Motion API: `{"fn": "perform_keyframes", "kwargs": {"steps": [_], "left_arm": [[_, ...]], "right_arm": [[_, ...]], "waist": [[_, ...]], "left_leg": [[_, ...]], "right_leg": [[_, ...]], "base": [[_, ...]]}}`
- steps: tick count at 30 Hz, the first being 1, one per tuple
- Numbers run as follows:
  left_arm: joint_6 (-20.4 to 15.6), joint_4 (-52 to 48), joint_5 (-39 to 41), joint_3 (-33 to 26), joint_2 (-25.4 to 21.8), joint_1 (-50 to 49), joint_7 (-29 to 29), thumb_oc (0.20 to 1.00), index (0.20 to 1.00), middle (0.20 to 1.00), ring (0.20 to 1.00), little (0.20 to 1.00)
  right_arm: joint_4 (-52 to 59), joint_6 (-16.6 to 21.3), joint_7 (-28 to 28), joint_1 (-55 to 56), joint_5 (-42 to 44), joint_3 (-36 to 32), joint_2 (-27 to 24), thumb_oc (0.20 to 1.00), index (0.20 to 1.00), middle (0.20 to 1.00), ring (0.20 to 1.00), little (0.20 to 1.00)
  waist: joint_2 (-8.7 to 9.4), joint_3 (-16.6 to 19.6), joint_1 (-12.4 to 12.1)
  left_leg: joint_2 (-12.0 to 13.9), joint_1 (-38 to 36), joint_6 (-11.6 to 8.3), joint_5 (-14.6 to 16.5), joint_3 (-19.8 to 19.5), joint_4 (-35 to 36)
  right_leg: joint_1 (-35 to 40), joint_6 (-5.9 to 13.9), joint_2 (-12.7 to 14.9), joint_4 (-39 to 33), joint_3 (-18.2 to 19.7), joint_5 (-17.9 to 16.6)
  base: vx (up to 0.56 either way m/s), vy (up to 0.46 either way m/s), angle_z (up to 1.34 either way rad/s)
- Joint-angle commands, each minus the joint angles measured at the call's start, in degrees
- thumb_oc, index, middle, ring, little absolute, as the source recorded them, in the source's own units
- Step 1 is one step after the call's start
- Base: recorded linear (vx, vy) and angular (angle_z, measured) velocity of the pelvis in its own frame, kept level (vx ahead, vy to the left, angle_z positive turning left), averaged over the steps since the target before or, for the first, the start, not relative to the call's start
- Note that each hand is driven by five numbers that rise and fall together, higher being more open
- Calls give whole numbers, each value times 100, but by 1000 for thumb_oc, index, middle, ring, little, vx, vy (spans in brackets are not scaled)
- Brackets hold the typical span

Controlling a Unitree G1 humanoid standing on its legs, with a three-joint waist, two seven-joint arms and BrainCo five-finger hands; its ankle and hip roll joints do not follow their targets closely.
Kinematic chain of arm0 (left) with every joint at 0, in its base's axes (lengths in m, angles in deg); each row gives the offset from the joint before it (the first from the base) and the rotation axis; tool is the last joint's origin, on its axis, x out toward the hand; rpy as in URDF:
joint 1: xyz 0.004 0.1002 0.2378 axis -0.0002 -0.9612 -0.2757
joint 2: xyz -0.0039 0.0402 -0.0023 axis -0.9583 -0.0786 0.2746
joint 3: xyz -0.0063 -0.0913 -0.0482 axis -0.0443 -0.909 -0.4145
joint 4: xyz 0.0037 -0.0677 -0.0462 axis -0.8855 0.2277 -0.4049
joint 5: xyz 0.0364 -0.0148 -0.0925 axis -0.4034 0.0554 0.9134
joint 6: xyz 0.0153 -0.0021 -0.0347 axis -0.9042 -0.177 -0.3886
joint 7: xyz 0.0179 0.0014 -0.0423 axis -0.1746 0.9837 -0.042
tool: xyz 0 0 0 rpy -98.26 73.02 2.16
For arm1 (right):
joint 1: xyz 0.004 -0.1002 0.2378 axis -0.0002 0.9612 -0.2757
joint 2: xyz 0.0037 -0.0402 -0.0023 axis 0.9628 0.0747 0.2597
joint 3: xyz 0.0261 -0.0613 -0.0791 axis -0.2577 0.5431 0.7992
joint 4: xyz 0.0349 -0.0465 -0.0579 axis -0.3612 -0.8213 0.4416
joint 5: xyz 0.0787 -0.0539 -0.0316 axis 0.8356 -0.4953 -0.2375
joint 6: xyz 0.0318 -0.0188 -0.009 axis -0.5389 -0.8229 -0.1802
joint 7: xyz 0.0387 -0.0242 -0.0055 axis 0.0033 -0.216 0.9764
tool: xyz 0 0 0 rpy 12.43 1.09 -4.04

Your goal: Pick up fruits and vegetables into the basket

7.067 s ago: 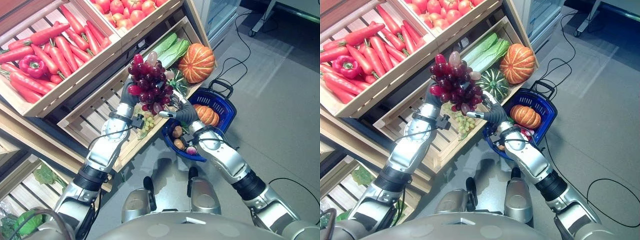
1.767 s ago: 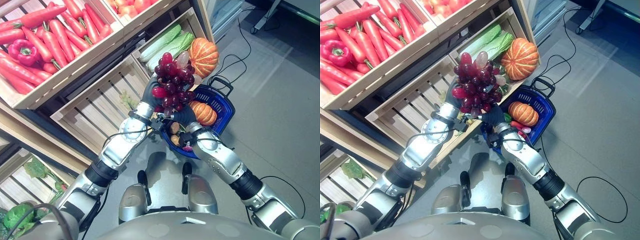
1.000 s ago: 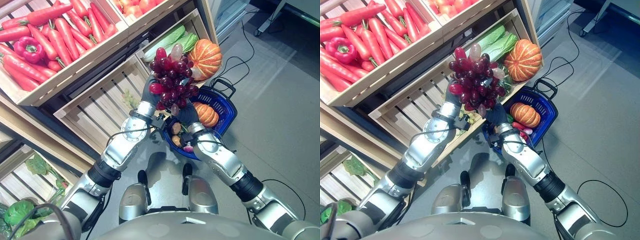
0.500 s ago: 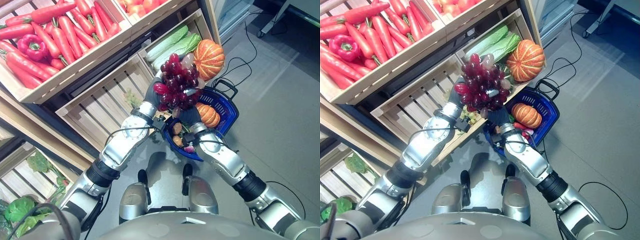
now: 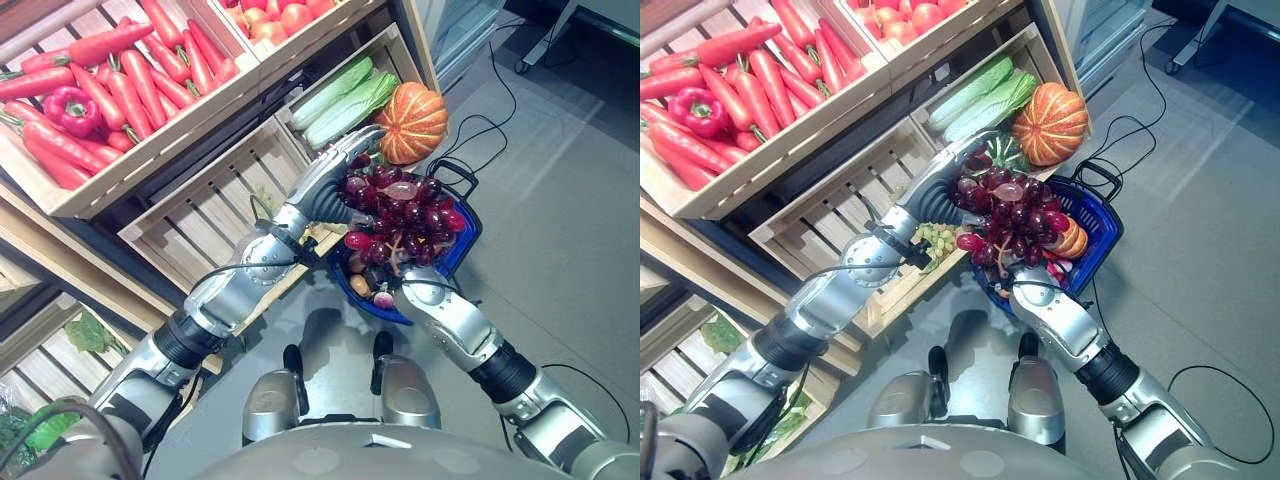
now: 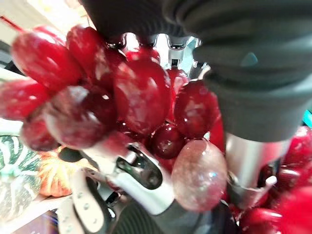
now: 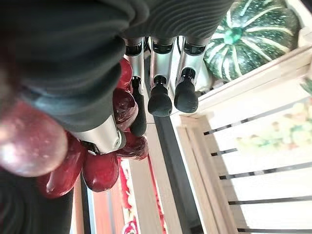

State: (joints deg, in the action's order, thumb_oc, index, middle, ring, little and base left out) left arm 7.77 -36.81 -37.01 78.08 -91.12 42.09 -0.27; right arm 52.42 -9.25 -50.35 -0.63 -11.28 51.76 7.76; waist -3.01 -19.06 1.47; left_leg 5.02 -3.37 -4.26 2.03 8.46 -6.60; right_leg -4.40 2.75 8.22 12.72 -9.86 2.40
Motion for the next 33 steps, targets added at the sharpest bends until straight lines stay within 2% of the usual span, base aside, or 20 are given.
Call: {"fn": "perform_keyframes", "kwargs": {"steps": [1,3,9,13,18,22,27,33], "left_arm": [[-290,64,207,-59,-430,-470,215,1000,1000,1000,1000,1000],[-359,89,396,-212,-470,-666,255,1000,1000,1000,1000,1000],[-599,474,1728,-849,-433,-1517,410,1000,1000,1000,1000,1000],[-962,898,2562,-1223,-231,-2080,360,1000,1000,1000,1000,1000],[-1507,1674,3167,-1602,41,-2567,381,1000,1000,1000,1000,1000],[-1535,2371,4084,-1869,402,-2841,15,1000,1000,1000,1000,1000],[-1386,2994,4432,-1965,584,-3051,-380,1000,1000,1000,1000,1000],[-1412,3415,4593,-1914,601,-3114,-697,1000,1000,1000,1000,1000]], "right_arm": [[1332,1089,-98,-598,-305,-667,411,200,200,200,200,200],[1365,1089,-80,-488,-372,-783,367,200,200,200,200,200],[1510,956,17,-142,-621,-1405,171,200,200,200,200,200],[1489,842,3,3,-790,-1833,43,200,200,200,200,200],[1358,850,-77,68,-910,-2258,-100,200,200,200,200,200],[1214,889,-210,126,-1203,-2463,-193,200,200,200,200,200],[909,843,-287,114,-1300,-2689,-347,200,200,200,200,200],[376,884,-388,78,-1617,-2740,-566,200,200,200,200,200]], "waist": [[158,280,57],[138,293,59],[75,264,58],[49,214,38],[49,77,26],[53,-51,28],[28,-323,32],[-71,-805,48]], "left_leg": [[65,115,207,628,-9,-457],[68,108,200,626,-9,-452],[72,153,172,622,1,-485],[79,259,162,634,9,-570],[92,428,149,641,14,-687],[105,558,136,624,20,-754],[123,859,126,587,23,-928],[124,1327,119,507,33,-1165]], "right_leg": [[420,529,341,3,50,497],[413,521,344,14,55,503],[326,457,352,112,71,543],[215,394,359,211,76,575],[45,326,354,343,96,609],[-97,294,351,450,112,636],[-428,256,358,690,116,641],[-958,178,386,1130,91,714]], "base": [[0,0,0],[9,-4,-2],[1,-5,-4],[-15,-10,-4],[-51,-25,1],[-60,-26,-2],[-114,-22,-1],[-145,14,2]]}}
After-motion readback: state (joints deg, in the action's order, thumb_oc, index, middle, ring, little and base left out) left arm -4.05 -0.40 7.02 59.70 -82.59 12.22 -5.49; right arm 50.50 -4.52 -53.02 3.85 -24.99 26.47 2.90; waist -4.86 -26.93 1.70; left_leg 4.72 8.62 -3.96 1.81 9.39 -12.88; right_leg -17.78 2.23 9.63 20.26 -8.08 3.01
